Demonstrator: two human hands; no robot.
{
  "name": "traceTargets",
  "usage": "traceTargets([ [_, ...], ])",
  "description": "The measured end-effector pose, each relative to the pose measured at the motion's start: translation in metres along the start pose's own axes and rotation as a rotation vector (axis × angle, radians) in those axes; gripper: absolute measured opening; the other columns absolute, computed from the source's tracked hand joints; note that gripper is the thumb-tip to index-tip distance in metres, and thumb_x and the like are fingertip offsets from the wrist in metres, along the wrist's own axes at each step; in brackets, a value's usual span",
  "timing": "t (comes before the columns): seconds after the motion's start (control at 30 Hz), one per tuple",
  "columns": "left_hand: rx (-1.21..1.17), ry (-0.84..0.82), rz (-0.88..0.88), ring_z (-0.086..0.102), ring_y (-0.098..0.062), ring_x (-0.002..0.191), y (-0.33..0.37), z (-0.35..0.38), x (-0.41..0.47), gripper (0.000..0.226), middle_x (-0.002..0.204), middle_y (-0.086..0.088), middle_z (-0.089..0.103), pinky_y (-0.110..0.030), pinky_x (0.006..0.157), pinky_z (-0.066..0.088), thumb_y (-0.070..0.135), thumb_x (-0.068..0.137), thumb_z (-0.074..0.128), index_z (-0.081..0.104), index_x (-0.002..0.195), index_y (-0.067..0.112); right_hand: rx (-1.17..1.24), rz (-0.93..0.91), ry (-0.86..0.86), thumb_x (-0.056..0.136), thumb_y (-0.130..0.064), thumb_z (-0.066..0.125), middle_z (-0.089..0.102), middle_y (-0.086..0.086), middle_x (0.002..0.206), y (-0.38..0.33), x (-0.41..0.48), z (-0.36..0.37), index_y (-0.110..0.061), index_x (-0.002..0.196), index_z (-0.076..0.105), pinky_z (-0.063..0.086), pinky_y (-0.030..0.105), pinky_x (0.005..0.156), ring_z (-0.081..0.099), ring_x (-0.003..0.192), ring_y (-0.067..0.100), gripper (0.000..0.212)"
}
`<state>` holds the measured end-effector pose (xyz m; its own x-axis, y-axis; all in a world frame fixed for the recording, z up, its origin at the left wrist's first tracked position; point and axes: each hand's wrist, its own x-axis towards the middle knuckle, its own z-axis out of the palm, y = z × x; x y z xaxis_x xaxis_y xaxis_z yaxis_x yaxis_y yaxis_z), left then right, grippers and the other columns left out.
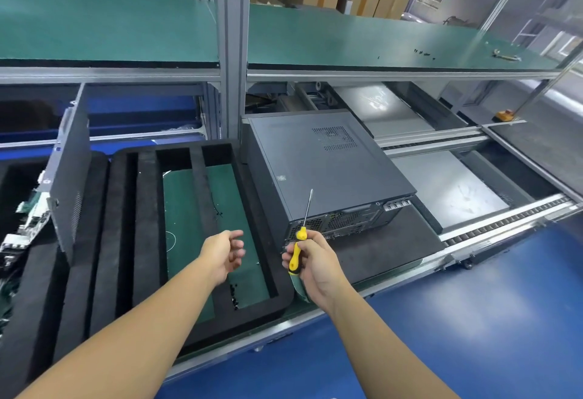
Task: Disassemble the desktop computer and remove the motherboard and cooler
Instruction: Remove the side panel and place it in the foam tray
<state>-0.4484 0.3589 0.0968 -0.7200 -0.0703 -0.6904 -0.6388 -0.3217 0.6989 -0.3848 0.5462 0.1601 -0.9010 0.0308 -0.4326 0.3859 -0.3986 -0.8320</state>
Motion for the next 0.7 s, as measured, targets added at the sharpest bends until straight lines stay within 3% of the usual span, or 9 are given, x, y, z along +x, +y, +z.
traceTargets([
  [0.07, 0.030, -0.022, 0.013, 0.027, -0.009, 0.039, 0.002, 0.005, -0.002, 0.033, 0.054, 0.006, 0.041, -0.019, 0.038, 0.020, 0.011, 0.096, 0.036, 0.065, 0.111, 0.012, 0.042, 0.005, 0.016, 0.096, 0.001, 0.035, 0.056, 0.008, 0.070, -0.002, -0.002, 0.000, -0.011, 0.099, 0.050, 0.048, 0.037, 0.066, 0.052, 0.061, 0.021, 0.020],
  [0.13, 0.041, -0.055, 0.040, 0.021, -0.009, 0.041, 0.005, 0.013, -0.008, 0.031, 0.053, 0.007, 0.035, -0.020, 0.037, 0.015, 0.012, 0.094, 0.038, 0.065, 0.110, 0.013, 0.061, 0.004, 0.026, 0.095, -0.001, 0.032, 0.052, 0.006, 0.067, -0.005, -0.003, -0.002, -0.010, 0.099, 0.049, 0.044, 0.035, 0.061, 0.047, 0.058, 0.019, 0.020],
  [0.23, 0.044, -0.015, 0.158, 0.032, -0.011, 0.048, 0.013, 0.034, -0.020, 0.029, 0.058, 0.006, 0.045, -0.024, 0.041, 0.022, 0.011, 0.089, 0.042, 0.068, 0.102, 0.015, 0.089, -0.009, 0.020, 0.096, -0.005, 0.030, 0.052, 0.005, 0.067, -0.012, -0.004, -0.011, -0.008, 0.103, 0.049, 0.043, 0.034, 0.059, 0.046, 0.057, 0.017, 0.021],
  [0.3, 0.039, 0.104, 0.304, 0.042, -0.013, 0.058, 0.022, 0.053, -0.027, 0.027, 0.069, 0.005, 0.055, -0.026, 0.051, 0.033, 0.010, 0.085, 0.044, 0.068, 0.095, 0.017, 0.113, -0.037, 0.032, 0.095, -0.004, 0.030, 0.052, 0.005, 0.069, -0.017, -0.003, -0.023, -0.009, 0.104, 0.050, 0.043, 0.034, 0.059, 0.047, 0.058, 0.017, 0.022],
  [0.43, 0.024, 0.274, 0.586, 0.047, -0.009, 0.058, 0.043, 0.101, -0.044, 0.019, 0.069, 0.010, 0.054, -0.033, 0.062, 0.038, 0.014, 0.088, 0.046, 0.059, 0.083, 0.026, 0.146, -0.143, 0.152, 0.093, -0.003, 0.033, 0.057, 0.005, 0.073, -0.032, 0.006, -0.062, -0.010, 0.102, 0.053, 0.046, 0.034, 0.056, 0.050, 0.058, 0.017, 0.023],
  [0.5, 0.178, 0.259, 0.777, 0.055, -0.014, 0.079, 0.048, 0.129, -0.050, 0.019, 0.082, 0.012, 0.055, -0.040, 0.079, 0.042, 0.014, 0.089, 0.049, 0.057, 0.082, 0.029, 0.163, -0.204, 0.239, 0.095, -0.003, 0.036, 0.060, 0.003, 0.076, -0.045, 0.015, -0.088, -0.010, 0.102, 0.056, 0.049, 0.034, 0.055, 0.054, 0.059, 0.015, 0.022],
  [0.57, 0.398, 0.234, 1.004, 0.050, -0.010, 0.102, 0.050, 0.160, -0.053, 0.021, 0.097, 0.019, 0.054, -0.034, 0.095, 0.033, 0.010, 0.087, 0.052, 0.058, 0.086, 0.030, 0.126, -0.250, 0.318, 0.096, -0.005, 0.039, 0.061, -0.001, 0.077, -0.061, 0.028, -0.115, -0.011, 0.102, 0.059, 0.050, 0.033, 0.054, 0.055, 0.061, 0.012, 0.021],
  [0.63, 0.564, 0.169, 1.159, 0.044, -0.004, 0.111, 0.048, 0.191, -0.050, 0.024, 0.108, 0.021, 0.053, -0.019, 0.097, 0.022, 0.007, 0.084, 0.054, 0.060, 0.092, 0.029, 0.072, -0.273, 0.396, 0.097, -0.007, 0.041, 0.060, -0.004, 0.074, -0.077, 0.043, -0.140, -0.014, 0.101, 0.061, 0.051, 0.031, 0.054, 0.054, 0.059, 0.009, 0.021],
  [0.7, 0.689, 0.099, 1.197, 0.042, -0.003, 0.118, 0.046, 0.221, -0.041, 0.024, 0.120, 0.016, 0.052, -0.017, 0.097, 0.017, 0.007, 0.085, 0.058, 0.062, 0.098, 0.027, 0.047, -0.268, 0.462, 0.099, -0.010, 0.042, 0.057, -0.004, 0.071, -0.093, 0.062, -0.165, -0.016, 0.102, 0.060, 0.050, 0.030, 0.054, 0.053, 0.056, 0.007, 0.019],
])
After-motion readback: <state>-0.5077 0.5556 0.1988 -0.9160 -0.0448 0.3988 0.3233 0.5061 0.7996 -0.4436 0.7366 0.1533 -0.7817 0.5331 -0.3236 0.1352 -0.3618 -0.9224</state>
